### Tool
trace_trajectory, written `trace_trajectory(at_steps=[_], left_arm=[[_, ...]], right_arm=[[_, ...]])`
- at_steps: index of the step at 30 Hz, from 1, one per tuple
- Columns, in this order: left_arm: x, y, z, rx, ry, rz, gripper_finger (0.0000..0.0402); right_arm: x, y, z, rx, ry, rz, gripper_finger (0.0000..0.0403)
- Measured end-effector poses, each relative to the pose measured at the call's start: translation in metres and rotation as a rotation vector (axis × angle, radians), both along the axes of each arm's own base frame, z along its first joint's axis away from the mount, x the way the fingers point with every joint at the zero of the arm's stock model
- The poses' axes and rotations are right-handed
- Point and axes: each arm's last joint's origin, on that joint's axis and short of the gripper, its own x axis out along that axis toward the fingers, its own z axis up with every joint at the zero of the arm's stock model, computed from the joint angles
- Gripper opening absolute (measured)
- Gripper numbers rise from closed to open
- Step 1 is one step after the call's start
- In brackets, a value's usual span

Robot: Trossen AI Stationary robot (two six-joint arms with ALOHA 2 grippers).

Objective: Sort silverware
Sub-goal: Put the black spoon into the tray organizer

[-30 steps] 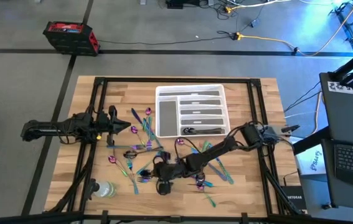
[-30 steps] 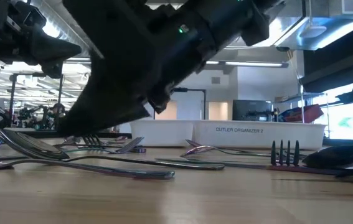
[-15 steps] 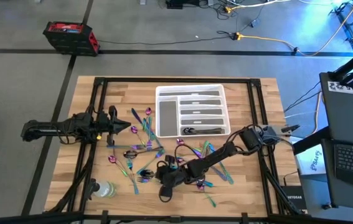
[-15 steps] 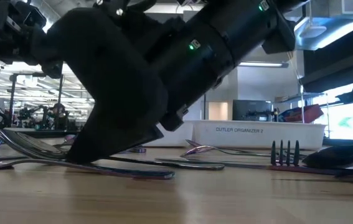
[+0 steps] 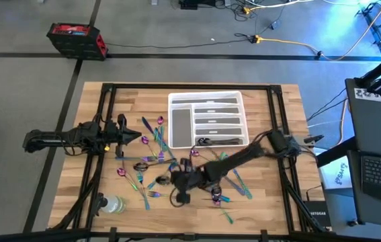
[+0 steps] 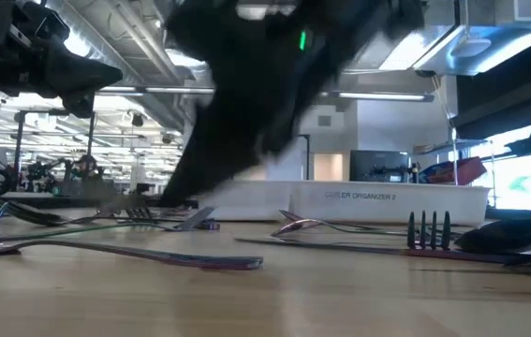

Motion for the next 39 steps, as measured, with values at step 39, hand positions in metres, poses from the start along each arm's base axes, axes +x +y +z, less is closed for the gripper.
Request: trace_trajectory(at_steps=[39], left_arm=[[0.000, 0.000, 0.000, 0.000, 0.000, 0.000, 0.0000]], right_arm=[[-0.178, -0.210, 0.005, 0.043, 0.045, 0.209, 0.0000]])
